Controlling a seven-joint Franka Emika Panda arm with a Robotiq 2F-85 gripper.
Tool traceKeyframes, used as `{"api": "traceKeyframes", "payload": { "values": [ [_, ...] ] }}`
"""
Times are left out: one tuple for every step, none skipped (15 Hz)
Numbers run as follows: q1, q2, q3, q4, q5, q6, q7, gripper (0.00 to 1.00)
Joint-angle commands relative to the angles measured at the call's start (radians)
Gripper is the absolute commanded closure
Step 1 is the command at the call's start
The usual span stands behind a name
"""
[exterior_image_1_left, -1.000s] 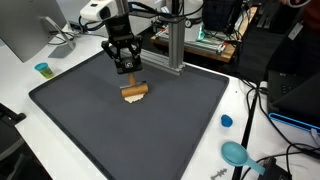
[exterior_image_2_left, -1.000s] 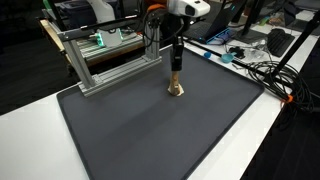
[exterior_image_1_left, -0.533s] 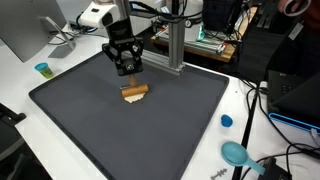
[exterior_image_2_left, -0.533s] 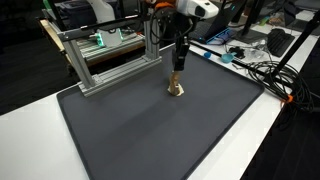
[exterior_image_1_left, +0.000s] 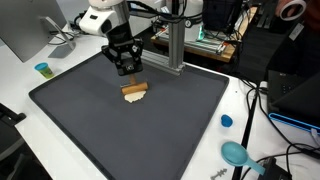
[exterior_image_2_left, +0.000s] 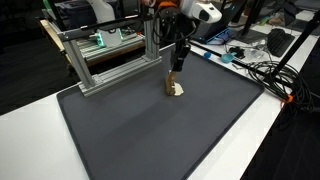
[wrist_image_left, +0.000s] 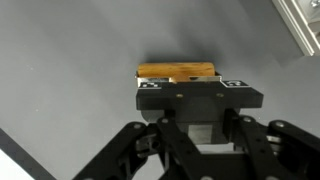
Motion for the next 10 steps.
{"api": "traceKeyframes", "payload": {
  "values": [
    [0.000,0.086,0.005,0.021,-0.024,-0.079,0.031,0.79],
    [-0.001,0.093,0.005,0.024,-0.028,-0.095,0.033,0.79],
    [-0.002,0.104,0.005,0.027,-0.036,-0.113,0.039,0.79],
    [-0.003,0.102,0.006,0.033,-0.043,-0.123,0.046,0.79],
    [-0.004,0.096,0.006,0.034,-0.051,-0.131,0.054,0.79],
    [-0.010,0.069,0.005,0.026,-0.050,-0.134,0.058,0.79],
    [-0.015,0.043,0.004,0.016,-0.052,-0.137,0.063,0.79],
    [-0.023,0.003,0.002,-0.002,-0.048,-0.134,0.065,0.79],
    [-0.035,-0.035,0.005,-0.020,-0.035,-0.125,0.055,0.79],
    [-0.047,-0.067,0.007,-0.034,-0.017,-0.115,0.049,0.79]
  ]
}}
